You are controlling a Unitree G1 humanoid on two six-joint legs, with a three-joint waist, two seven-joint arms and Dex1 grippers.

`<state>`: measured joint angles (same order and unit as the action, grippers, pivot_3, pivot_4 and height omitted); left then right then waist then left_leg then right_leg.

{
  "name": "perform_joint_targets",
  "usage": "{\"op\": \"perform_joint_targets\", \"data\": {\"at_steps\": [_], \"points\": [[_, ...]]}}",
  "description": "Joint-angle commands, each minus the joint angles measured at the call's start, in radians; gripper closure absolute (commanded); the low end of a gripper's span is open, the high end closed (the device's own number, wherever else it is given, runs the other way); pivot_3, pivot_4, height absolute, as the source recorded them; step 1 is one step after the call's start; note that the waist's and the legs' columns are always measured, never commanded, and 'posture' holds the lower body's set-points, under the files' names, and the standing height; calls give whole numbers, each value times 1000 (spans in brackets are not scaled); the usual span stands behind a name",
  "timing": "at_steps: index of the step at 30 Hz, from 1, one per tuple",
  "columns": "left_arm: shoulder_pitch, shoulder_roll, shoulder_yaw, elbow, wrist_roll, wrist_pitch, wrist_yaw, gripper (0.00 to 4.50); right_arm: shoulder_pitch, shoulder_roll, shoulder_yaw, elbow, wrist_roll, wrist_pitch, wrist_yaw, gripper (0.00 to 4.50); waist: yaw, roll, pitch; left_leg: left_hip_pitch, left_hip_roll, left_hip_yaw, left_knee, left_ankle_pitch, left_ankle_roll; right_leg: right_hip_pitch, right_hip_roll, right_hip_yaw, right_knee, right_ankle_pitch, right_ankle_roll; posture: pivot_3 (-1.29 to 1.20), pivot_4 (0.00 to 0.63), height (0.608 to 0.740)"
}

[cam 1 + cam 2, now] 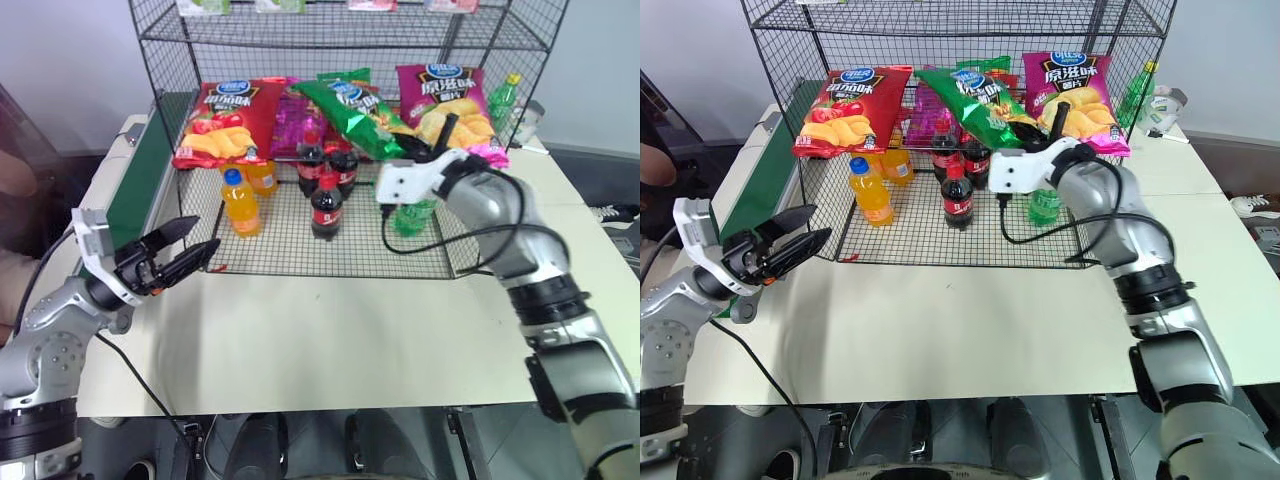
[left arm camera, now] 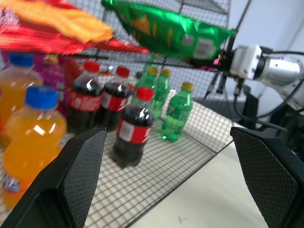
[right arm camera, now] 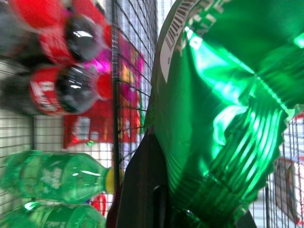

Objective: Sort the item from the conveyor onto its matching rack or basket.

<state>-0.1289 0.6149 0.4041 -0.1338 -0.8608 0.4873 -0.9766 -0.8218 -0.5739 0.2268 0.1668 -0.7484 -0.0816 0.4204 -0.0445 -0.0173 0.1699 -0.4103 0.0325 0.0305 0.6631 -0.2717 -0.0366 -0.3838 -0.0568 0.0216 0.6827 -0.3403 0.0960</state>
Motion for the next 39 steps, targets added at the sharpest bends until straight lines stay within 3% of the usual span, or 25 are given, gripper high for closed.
{"op": "perform_joint_targets", "data": {"at_steps": [1,12,13,19,26,33,36,39], "points": [[9,0,16,-49,1,-23,12,52,-47,17,7,5,-48,84,-29,4500,3,0,0,0,0,0,0,0,0,0,0,0,0,0,0,0,150,739],[17,-6,10,-68,16,-39,39,52,-116,111,20,86,32,136,-40,4500,-2,0,0,0,0,0,0,-2,3,0,-1,0,1,0,0,0,150,739],[17,-5,8,-67,18,-41,39,0,-121,118,15,90,48,136,-39,3635,-2,0,0,0,0,0,0,-2,3,0,0,0,1,0,0,0,150,739],[34,-3,8,-74,29,-41,37,0,-122,137,20,46,116,101,-28,1007,-2,0,0,0,0,0,0,-2,3,0,-1,0,1,0,0,0,150,739],[33,-13,-8,-103,35,-39,69,0,-108,149,2,-71,261,111,92,1007,0,0,0,0,0,0,0,-2,3,0,-1,0,1,0,0,0,150,739],[41,3,0,-86,58,-48,59,0,-69,245,-121,-217,542,270,168,1007,0,0,0,0,0,0,0,-2,4,0,-1,-1,1,0,0,0,150,739],[49,7,9,-89,73,-52,74,0,-40,189,-145,-252,582,260,205,1007,1,0,0,0,0,-1,0,-2,4,0,-1,-1,1,0,0,0,150,739],[64,11,19,-103,83,-50,102,0,-19,240,-258,-341,806,377,232,1007,2,-1,0,0,0,-1,0,-3,4,1,-2,-2,0,0,0,0,150,739]]}}
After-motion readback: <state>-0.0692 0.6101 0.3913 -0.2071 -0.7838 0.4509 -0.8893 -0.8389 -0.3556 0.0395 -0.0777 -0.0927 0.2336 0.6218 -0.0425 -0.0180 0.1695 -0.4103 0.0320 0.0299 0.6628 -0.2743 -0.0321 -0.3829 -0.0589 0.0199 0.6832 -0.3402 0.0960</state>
